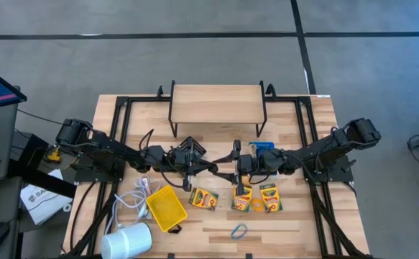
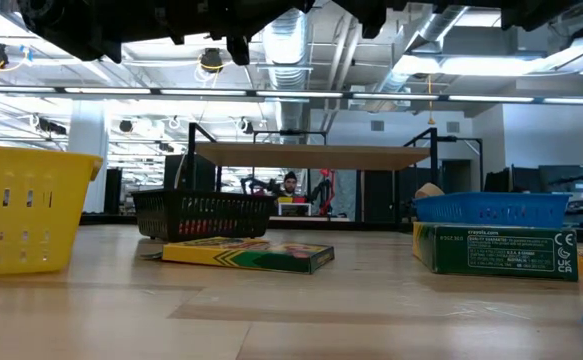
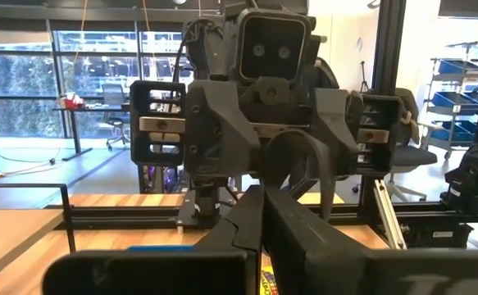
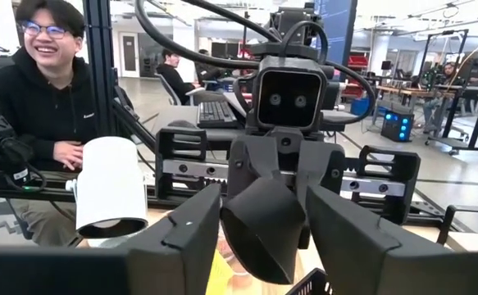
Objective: Pick & Place Office Desk Supplies
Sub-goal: Put the black rubber band into the blue bin
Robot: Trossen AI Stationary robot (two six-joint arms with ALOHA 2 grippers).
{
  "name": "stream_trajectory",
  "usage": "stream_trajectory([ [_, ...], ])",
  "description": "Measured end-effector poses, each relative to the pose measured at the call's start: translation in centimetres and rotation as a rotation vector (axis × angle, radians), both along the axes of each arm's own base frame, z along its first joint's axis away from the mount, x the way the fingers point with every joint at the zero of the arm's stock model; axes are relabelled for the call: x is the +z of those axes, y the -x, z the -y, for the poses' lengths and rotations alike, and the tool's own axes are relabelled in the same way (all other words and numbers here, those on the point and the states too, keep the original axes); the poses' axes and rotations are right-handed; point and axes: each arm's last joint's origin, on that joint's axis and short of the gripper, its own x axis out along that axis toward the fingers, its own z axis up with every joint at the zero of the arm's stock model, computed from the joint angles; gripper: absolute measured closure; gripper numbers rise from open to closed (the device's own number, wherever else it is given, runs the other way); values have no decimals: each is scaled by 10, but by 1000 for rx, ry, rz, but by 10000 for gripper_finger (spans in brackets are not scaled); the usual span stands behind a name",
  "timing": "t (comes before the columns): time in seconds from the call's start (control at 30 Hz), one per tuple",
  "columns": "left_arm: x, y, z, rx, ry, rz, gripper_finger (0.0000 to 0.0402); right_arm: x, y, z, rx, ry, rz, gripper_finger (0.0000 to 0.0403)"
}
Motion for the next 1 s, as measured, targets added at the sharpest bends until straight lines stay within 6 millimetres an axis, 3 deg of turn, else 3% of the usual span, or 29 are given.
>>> stream_trajectory([
  [0.43,0,0,0,0,0,-1,399,-1,0,0,-2,25,-7,390],
  [0.67,0,0,0,1,0,-1,386,-1,0,0,-7,34,-14,397],
  [1.0,1,1,-1,53,-47,-8,289,-4,0,-1,-18,49,-41,400],
])
